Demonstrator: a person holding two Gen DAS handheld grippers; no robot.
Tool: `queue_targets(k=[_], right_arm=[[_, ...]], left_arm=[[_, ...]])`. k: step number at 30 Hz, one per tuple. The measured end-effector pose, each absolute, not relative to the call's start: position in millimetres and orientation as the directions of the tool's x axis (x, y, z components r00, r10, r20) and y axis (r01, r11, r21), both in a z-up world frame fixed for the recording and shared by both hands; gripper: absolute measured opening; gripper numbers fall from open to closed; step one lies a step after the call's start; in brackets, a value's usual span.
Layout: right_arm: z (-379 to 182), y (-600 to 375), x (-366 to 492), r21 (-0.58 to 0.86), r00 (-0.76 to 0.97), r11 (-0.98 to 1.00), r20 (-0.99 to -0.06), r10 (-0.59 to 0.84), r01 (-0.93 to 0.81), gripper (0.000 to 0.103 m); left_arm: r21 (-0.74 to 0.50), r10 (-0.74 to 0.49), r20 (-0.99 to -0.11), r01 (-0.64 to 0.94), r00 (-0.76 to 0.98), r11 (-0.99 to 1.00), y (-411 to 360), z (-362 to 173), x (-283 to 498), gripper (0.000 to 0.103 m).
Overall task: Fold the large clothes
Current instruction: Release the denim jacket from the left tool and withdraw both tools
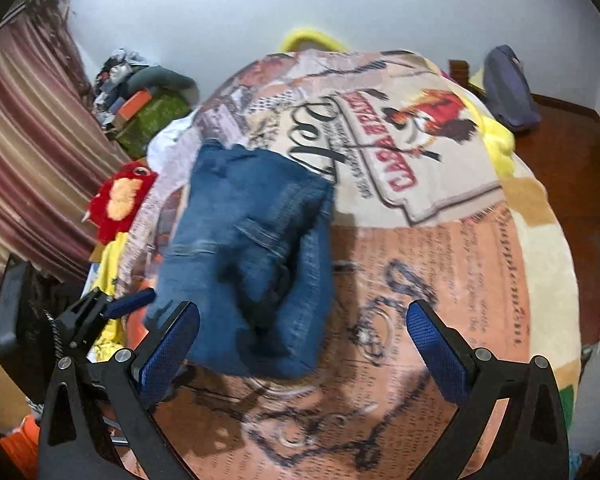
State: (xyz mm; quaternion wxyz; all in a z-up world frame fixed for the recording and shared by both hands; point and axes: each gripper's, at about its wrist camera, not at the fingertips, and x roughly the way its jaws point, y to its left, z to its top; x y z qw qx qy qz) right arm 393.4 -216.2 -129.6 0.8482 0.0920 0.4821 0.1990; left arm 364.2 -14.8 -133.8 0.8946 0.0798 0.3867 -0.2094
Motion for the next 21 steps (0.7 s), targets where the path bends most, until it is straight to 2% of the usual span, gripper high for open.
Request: queue_targets(k=[4,8,14,18,21], right_arm=[[-128,-186,403,0.367,0.437,0.883,-0.77,0.465,-0.294,0.103],[-143,-156,415,0.387,0.382,0.864,-0.782,0.493,-0.322,0.103],[-187,-138,439,0.368,0.295,0.886,-0.845,0.446,-0.283,0.103],[-210,-151,448,0.272,0.3,0.925,-0.888,0.347,-0.265,0.103],[-218,-175,449,0.316,0.303,0.9,-0.863,0.404,-0.299,0.103]], left_arm=[[-0.004,-0.242,-0.692,0.333,0.68,0.943,27,-123,373,0.097],[-0.04,-0.188,-0.728,0.234,0.659,0.971,63,-137,395,0.097],[-0.156,-0.225,-0.826,0.174,0.517,0.972,88,-189,420,0.098],[-0.217,-0.273,-0.812,0.168,0.515,0.962,96,-206,418,0.103],[-0.242,-0.301,-0.812,0.18,0.5,0.953,96,-214,416,0.103]])
